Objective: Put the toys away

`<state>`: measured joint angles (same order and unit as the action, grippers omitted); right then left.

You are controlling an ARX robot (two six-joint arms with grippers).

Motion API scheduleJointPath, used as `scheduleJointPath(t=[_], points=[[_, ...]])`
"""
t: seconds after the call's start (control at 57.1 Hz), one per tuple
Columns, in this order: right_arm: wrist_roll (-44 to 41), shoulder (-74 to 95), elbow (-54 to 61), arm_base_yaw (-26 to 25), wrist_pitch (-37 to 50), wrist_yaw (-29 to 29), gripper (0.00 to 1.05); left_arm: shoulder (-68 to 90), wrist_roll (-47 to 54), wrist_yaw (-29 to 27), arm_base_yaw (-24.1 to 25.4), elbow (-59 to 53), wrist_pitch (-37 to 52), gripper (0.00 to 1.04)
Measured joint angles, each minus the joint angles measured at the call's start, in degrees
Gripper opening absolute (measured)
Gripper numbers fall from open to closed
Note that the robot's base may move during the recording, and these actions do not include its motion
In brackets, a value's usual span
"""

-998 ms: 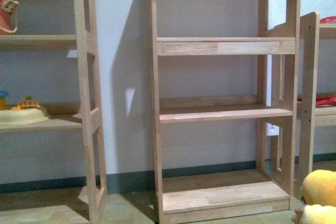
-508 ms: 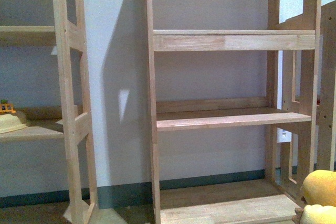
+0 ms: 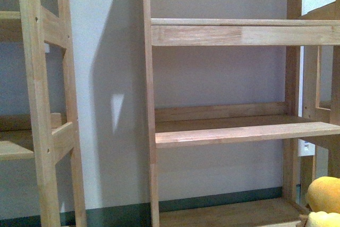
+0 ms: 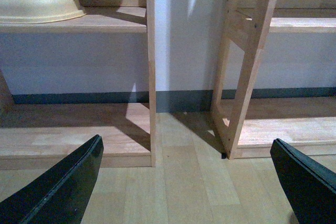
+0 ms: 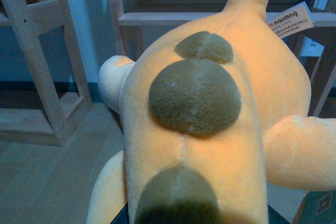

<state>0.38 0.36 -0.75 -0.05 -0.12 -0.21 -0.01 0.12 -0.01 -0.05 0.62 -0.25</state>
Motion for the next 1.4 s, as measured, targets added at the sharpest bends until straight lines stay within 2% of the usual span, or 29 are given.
scheduleJointPath(t=[1.401], points=[[0.0,0.02,0.0,0.0,0.0,0.04,0.17,0.02,0.0,0.0,0.0,0.0,0.0,0.99]])
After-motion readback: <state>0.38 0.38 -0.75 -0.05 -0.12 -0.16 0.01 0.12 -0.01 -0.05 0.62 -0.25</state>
